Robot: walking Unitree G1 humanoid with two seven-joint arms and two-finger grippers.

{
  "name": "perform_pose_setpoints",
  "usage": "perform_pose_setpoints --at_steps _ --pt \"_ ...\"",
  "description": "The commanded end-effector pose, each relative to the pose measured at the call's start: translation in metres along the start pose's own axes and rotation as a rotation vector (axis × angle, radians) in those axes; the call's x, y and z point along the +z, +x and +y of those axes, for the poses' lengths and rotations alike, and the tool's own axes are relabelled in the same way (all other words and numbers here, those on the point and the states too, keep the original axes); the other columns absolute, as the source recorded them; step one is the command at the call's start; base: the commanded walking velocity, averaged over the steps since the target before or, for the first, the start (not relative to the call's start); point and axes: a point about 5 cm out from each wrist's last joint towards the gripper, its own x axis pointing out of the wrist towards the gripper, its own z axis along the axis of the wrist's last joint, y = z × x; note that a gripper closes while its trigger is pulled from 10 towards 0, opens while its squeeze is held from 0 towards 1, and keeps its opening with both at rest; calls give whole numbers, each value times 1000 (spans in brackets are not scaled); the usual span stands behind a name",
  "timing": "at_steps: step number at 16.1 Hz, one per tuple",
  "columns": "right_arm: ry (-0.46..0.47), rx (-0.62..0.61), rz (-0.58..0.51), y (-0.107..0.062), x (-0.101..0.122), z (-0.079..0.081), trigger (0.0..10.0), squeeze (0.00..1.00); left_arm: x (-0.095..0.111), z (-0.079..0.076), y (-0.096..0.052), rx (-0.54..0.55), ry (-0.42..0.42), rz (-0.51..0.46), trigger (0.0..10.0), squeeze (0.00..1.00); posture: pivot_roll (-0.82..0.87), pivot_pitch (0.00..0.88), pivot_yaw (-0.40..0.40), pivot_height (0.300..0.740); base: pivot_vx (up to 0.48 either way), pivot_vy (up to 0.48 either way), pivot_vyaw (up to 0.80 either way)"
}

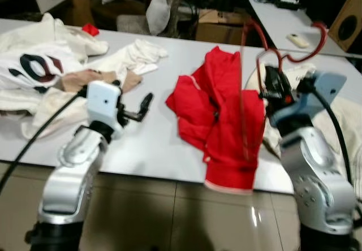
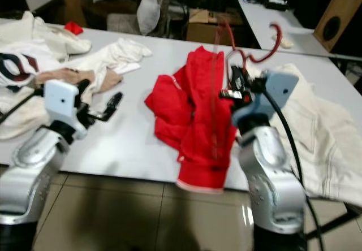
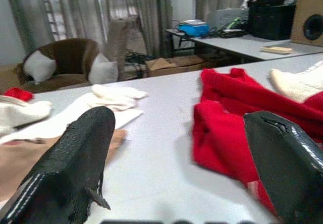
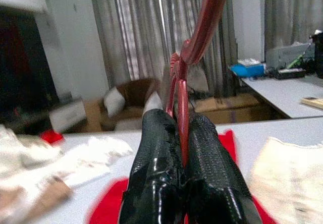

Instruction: Hang hanger

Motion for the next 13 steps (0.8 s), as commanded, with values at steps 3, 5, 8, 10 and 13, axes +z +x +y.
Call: perform_pose_setpoints --at_steps 3,5,8,10,13 --pt "-1 -13 12 -5 -1 -3 10000 0 2 -4 6 -9 10 9 10000 0 -79 0 -24 740 0 480 0" --pt "-21 5 80 -9 -11 -3 10000 0 -6 -5 3 0 26 39 10000 0 -80 0 -22 740 0 480 0" --pt "-39 24 160 -15 -25 -6 10000 0 -15 -9 -1 -5 46 75 10000 0 -72 0 -28 740 0 480 0" --pt "-65 49 184 -19 -31 -7 10000 0 -21 -7 -4 22 39 98 10000 0 -71 0 -32 740 0 480 0" --pt "-110 51 217 -23 -40 -7 10000 0 -20 -5 -5 30 37 93 10000 0 -60 0 -40 740 0 480 0"
